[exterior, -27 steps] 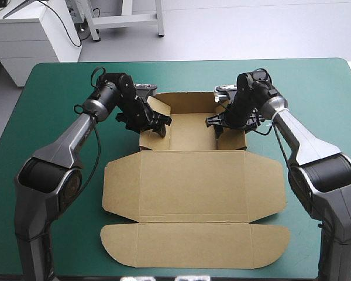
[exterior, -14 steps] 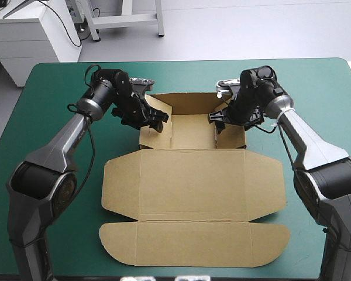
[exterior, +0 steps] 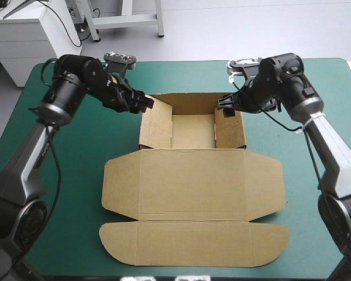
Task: Fold the box
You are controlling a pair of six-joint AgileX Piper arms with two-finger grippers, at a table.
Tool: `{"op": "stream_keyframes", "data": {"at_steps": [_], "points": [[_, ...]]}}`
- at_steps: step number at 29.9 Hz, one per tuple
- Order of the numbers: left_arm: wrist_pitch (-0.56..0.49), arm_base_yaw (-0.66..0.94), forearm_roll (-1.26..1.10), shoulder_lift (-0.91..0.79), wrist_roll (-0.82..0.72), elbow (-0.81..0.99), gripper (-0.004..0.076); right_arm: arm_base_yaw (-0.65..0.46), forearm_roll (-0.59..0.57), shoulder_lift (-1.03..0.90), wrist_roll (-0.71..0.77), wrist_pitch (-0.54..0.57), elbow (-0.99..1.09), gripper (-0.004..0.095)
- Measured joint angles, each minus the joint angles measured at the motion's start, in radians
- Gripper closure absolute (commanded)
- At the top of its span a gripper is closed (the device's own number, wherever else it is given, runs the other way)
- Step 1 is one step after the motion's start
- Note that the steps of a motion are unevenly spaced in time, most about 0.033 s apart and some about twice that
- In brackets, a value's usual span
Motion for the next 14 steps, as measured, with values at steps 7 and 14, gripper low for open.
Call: {"op": "stream_keyframes", "data": {"at_steps": [7,14], "points": [[0.0,0.0,0.002,-0.2,0.094,0.001,0.073,0.0,0.0,-0.083,-0.009,0.002,-0.002,0.014],[0.0,0.0,0.014,-0.407,0.117,0.087,0.0732,0.0,0.005,-0.087,-0.012,0.002,-0.002,0.014]]}}
